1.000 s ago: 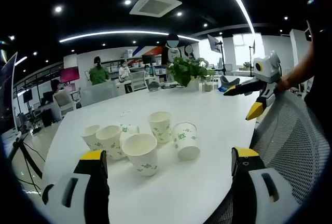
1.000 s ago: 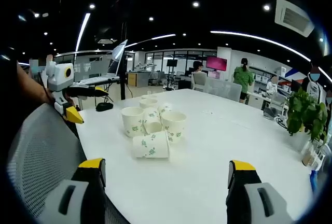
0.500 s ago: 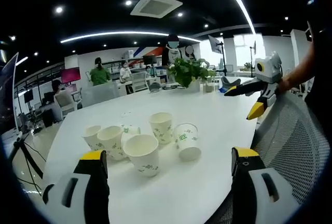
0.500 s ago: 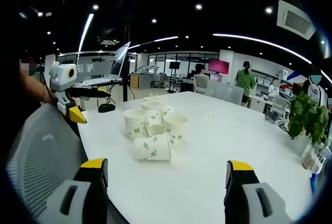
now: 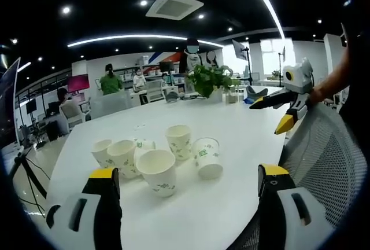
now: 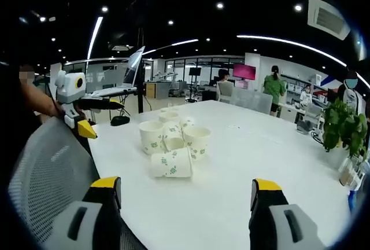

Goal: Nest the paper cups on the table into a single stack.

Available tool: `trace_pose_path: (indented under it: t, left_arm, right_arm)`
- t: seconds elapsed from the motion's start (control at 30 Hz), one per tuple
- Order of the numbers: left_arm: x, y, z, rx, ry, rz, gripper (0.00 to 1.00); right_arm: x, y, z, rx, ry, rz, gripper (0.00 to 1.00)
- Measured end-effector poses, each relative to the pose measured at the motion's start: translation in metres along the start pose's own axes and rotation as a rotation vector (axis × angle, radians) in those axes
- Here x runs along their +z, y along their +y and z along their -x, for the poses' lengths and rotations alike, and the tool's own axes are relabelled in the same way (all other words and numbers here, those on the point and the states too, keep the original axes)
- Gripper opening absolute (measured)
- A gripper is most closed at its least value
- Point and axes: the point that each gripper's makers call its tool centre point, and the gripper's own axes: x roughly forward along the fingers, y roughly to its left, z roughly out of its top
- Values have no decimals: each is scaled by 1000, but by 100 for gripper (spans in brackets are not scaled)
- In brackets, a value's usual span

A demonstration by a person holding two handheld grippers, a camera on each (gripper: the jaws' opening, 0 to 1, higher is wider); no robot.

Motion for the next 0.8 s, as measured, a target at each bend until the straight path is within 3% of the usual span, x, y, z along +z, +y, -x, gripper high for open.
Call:
trace_pose_path:
  t: [0.37, 0.67, 0.8]
  left_arm:
    - [-5, -2, -1, -18, 17, 4, 99]
    - [1, 1, -1, 6, -2, 13, 99]
    - [0, 1, -1, 7, 1, 13, 99]
  right_arm:
    - [1, -4, 2, -9, -7, -28, 88]
    - [1, -11, 2, 13, -19, -103, 88]
    - [5, -10, -2, 51, -4, -116, 82]
